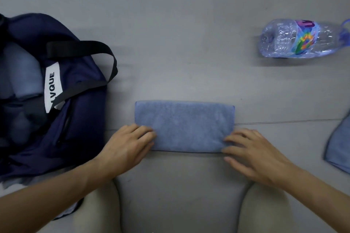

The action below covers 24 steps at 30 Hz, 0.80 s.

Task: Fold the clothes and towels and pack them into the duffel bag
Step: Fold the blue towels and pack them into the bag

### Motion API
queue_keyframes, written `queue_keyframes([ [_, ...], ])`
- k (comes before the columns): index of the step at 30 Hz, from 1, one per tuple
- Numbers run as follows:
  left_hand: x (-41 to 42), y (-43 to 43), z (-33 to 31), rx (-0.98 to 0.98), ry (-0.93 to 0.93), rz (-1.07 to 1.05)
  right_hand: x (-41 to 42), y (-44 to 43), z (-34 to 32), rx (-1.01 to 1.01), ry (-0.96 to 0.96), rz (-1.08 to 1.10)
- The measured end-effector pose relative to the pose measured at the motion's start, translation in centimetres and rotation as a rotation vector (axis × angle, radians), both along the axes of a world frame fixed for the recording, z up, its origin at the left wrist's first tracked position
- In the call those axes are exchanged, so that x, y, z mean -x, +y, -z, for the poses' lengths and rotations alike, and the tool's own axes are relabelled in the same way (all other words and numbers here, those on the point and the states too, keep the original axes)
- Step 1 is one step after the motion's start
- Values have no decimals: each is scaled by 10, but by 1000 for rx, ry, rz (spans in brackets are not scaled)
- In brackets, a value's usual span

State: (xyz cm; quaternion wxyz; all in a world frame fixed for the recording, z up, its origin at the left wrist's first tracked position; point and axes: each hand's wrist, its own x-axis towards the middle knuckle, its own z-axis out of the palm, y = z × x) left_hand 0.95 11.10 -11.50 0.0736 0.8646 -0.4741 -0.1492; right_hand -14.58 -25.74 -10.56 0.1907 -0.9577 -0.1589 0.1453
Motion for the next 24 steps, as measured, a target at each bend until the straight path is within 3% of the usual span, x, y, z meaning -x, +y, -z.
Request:
queue_keyframes([
  [6, 25, -58, 19, -218, 71, -378, -49, 14, 34, 135, -82, -71],
  [8, 19, -70, 35, -212, 89, -422, -58, 10, 44, 197, -52, -77],
  [11, -21, -83, 51, -171, -18, -345, -65, 12, 48, 232, -25, -22],
  [15, -100, -94, 53, -166, -132, -41, -67, 33, 49, 234, -52, 73],
  [17, -124, -102, 46, -180, -208, -28, -73, 45, 47, 219, -64, 105],
  [21, -112, -119, 35, -47, -195, -210, -80, 72, 43, 168, -98, 29],
  [24, -60, -99, 39, 161, -99, -42, -76, 76, 43, 84, -96, -25],
])
